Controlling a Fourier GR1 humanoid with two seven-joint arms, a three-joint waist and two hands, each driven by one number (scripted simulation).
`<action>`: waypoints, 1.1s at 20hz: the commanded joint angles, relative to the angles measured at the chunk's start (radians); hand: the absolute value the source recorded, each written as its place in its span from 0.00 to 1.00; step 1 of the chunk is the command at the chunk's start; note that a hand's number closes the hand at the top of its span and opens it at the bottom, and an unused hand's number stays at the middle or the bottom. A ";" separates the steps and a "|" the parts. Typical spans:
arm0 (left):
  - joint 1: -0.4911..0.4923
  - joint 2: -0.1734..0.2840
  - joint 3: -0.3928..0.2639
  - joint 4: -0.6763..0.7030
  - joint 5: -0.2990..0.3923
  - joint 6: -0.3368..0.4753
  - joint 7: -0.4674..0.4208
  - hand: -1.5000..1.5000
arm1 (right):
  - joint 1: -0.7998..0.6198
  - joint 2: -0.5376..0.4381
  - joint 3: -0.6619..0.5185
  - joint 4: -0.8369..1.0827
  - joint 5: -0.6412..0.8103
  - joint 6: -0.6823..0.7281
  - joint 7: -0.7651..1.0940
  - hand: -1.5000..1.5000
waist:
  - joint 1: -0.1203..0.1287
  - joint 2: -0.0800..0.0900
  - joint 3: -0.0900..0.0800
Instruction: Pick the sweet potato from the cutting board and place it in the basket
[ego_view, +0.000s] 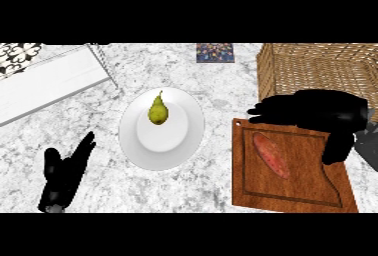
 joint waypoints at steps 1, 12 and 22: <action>0.085 -0.008 -0.007 -0.009 0.009 -0.002 0.047 0.50 | 0.072 0.009 0.022 0.018 0.058 -0.039 -0.088 0.00 | -0.002 0.006 -0.012; 0.054 -0.049 -0.001 0.023 -0.021 0.003 0.052 0.50 | 0.079 0.116 0.026 0.151 0.146 -0.111 -0.131 0.00 | -0.002 0.008 -0.013; 0.102 -0.037 0.017 -0.029 -0.028 -0.025 0.050 0.50 | 0.094 0.154 0.073 0.109 0.281 -0.092 -0.069 0.00 | -0.004 0.004 -0.013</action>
